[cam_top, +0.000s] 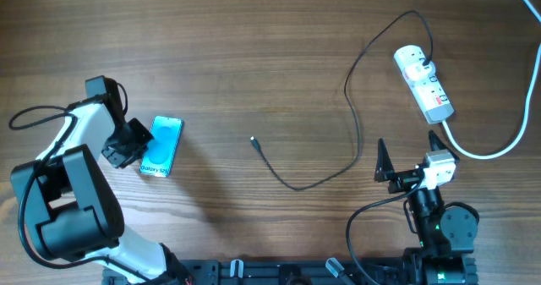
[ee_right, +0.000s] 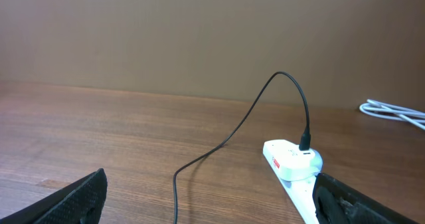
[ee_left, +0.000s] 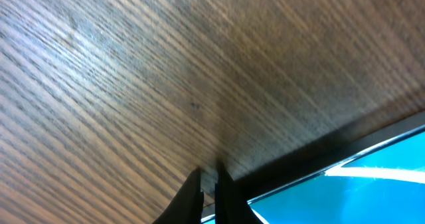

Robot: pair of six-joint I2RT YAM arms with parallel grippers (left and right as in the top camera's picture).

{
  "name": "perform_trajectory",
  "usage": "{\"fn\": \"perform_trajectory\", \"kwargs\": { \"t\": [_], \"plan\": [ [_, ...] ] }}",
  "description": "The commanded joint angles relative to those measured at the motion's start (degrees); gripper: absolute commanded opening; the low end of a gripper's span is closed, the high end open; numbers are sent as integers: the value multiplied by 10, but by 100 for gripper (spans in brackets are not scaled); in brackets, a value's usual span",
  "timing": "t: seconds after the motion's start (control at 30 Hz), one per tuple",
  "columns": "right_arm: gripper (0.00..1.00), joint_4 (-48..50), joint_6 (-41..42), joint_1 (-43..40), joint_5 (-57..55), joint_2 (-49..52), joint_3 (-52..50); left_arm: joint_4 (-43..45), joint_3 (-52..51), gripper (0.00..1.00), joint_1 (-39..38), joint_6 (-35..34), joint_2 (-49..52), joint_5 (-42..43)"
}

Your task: Plug charger to phone and switch on socket

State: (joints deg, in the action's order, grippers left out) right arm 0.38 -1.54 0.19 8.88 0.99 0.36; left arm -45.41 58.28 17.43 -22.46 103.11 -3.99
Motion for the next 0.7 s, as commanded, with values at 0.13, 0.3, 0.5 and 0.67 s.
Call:
{"fn": "perform_trajectory", "kwargs": {
  "t": [0.13,0.3,0.5,0.67],
  "plan": [
    [100,2,5,-4,-5,-4,-1,-43,-18,9,-6,-5,11,49],
    [100,2,4,-4,-5,-4,-1,-43,-18,11,-66,-3,11,72],
    [100,2,4,-4,-5,-3,-1,-111,41,14,-94,-8,10,22],
    [100,2,4,-4,-5,-3,-1,-155,97,47,-97,-21,7,71]
  ]
}}
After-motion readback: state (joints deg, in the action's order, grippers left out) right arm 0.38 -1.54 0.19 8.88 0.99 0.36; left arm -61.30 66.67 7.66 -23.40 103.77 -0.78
